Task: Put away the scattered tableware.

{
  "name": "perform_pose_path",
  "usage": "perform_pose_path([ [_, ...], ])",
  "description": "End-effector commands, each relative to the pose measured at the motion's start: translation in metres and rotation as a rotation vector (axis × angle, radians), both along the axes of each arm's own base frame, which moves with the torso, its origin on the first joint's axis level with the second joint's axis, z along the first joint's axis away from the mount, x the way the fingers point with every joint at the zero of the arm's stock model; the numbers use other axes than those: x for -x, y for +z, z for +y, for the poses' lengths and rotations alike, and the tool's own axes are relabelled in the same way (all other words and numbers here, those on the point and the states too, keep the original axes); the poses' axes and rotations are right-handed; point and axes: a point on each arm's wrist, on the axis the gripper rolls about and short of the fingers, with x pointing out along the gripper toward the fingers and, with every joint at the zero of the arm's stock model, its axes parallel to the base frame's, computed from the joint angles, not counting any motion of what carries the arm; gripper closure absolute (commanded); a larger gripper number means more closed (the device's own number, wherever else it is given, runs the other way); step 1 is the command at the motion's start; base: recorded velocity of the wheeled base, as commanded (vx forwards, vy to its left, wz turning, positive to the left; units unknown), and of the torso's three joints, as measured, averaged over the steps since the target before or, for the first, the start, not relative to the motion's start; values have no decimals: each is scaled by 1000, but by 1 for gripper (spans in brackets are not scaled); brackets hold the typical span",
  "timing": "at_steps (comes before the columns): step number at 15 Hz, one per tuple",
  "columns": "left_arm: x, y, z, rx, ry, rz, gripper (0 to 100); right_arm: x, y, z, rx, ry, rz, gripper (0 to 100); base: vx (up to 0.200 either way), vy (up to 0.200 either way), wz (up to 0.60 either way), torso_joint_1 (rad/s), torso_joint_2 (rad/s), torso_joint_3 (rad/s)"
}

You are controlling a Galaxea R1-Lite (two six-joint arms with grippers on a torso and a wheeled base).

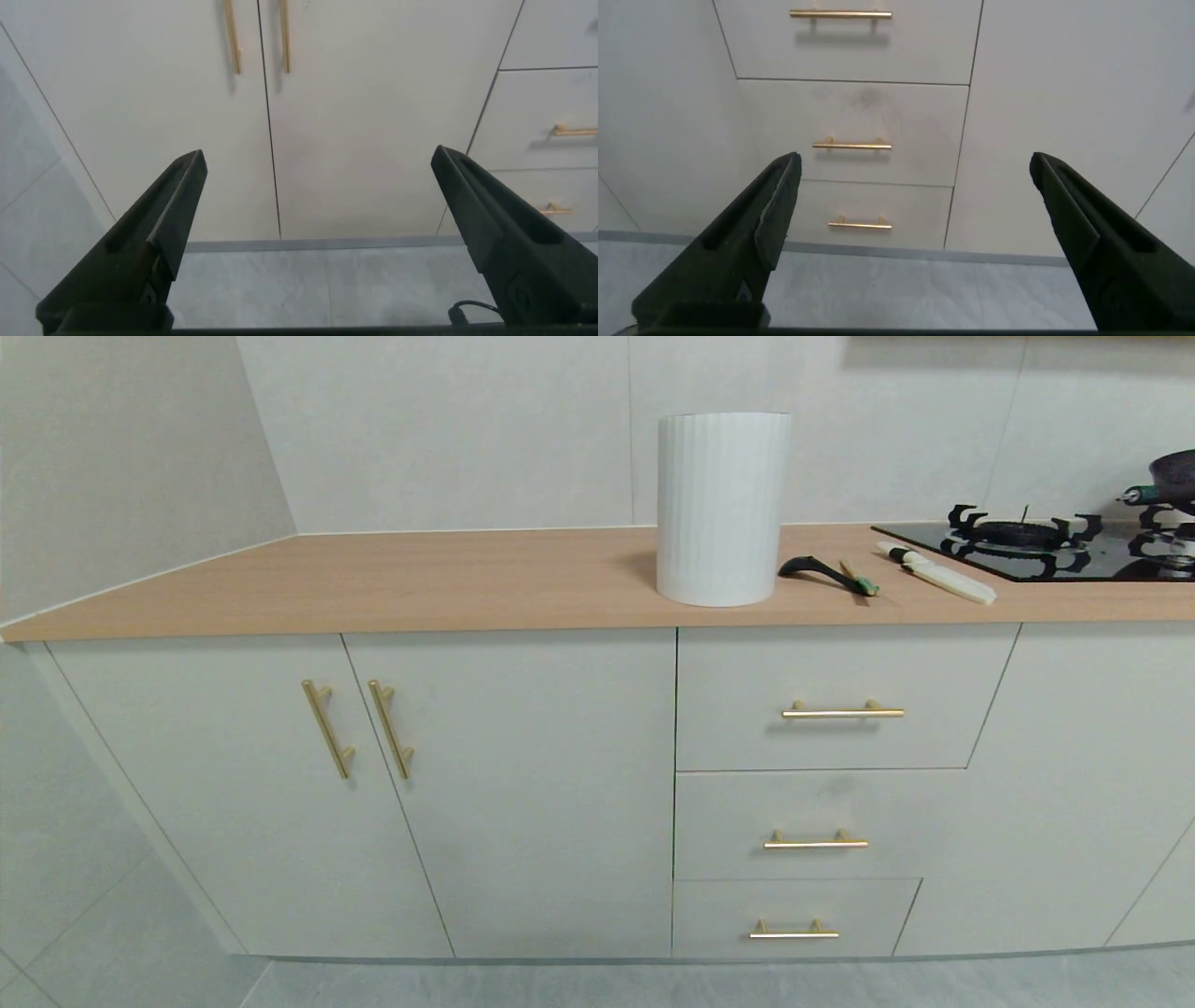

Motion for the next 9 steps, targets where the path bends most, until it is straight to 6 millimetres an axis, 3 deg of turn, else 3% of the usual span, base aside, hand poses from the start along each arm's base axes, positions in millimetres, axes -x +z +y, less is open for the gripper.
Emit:
perform_pose_path([
  [1,0,0,0,1,0,0,0,5,42,-1,-42,41,-76,0,0,0,0,0,0,0],
  [3,0,0,0,1,0,0,0,-5,54,-1,-12,86,15,0,0,0,0,0,0,0],
  [6,0,0,0,1,0,0,0,-49,80,3,9,147,245,0,0,0,0,0,0,0],
  [9,0,0,0,1,0,0,0,-105,95,19,26,253,448,0,0,0,0,0,0,0],
])
